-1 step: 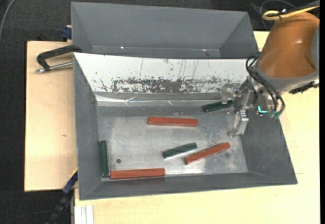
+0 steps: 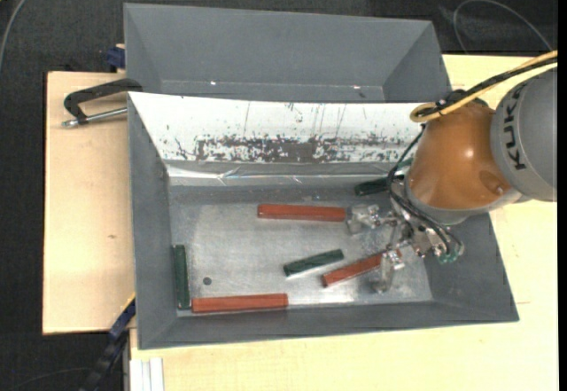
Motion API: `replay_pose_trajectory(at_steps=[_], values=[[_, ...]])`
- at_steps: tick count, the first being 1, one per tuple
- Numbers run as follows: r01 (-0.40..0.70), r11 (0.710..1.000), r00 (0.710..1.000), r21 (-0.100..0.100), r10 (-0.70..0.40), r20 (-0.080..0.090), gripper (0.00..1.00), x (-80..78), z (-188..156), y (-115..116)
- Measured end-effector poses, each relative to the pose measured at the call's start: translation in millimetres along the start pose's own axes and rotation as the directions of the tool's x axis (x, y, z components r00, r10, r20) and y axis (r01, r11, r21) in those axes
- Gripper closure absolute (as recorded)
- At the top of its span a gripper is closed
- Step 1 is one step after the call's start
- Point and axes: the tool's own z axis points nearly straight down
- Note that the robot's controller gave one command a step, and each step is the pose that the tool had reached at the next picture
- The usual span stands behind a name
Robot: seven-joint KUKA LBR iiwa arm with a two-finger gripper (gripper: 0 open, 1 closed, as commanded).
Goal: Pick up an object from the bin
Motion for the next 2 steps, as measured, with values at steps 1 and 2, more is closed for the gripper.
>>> replay_pose_trajectory(at_steps=[1,2], values=[[0.000,1.000,1.000,0.003,0.000,0.006,1.00,-2.1,-3,-1],[0.231,0.973,0.973,0.008,-0.232,0.012,1.00,-7.7,-213,-20]])
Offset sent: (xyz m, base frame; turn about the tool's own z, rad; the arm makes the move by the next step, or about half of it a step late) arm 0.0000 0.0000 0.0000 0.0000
